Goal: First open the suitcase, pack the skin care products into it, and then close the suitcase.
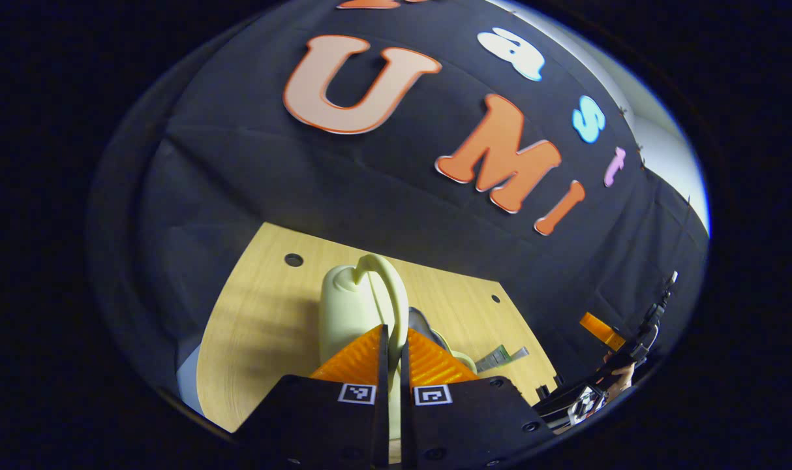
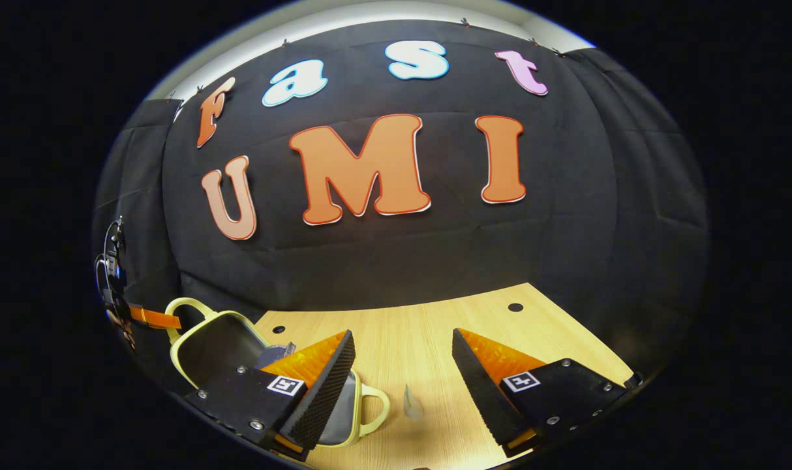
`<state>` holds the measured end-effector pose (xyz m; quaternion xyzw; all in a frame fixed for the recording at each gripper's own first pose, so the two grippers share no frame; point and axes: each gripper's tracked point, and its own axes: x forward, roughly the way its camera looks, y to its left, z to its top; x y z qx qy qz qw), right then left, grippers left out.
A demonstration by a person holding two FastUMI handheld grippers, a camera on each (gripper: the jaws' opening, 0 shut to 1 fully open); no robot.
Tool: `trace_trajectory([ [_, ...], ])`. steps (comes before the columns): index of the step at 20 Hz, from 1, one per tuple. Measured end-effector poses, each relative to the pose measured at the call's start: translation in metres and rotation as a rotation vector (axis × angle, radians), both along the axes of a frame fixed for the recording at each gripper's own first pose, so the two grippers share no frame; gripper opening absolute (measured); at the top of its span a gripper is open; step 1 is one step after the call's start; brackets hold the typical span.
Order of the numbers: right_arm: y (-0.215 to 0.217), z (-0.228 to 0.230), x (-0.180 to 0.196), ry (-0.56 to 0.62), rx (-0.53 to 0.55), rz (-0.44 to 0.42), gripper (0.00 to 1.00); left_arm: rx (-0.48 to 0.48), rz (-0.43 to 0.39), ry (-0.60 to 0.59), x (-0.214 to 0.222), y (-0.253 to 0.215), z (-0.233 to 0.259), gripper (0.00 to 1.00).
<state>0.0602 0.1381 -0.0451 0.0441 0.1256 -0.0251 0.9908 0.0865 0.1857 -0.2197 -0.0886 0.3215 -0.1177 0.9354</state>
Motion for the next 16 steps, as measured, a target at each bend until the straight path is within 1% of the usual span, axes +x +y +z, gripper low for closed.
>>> trace_trajectory([
  [2,0.011,0.001,-0.002,0.002,-0.017,0.013,0.95,0.034,0.044,0.016,-0.002,0.045,-0.009,0.07],
  [4,0.018,0.001,-0.003,0.005,-0.032,0.02,0.95,0.045,0.085,0.032,-0.002,0.081,-0.017,0.07],
  [8,0.028,-0.002,-0.008,0.022,-0.039,0.027,0.95,0.057,0.189,0.081,0.002,0.149,-0.058,0.06],
  [10,0.031,-0.004,-0.008,0.027,-0.042,0.023,0.95,0.07,0.217,0.121,0.001,0.168,-0.084,0.07],
  [16,0.041,-0.008,-0.011,0.054,-0.046,0.022,0.95,0.109,0.237,0.212,0.001,0.208,-0.143,0.07],
])
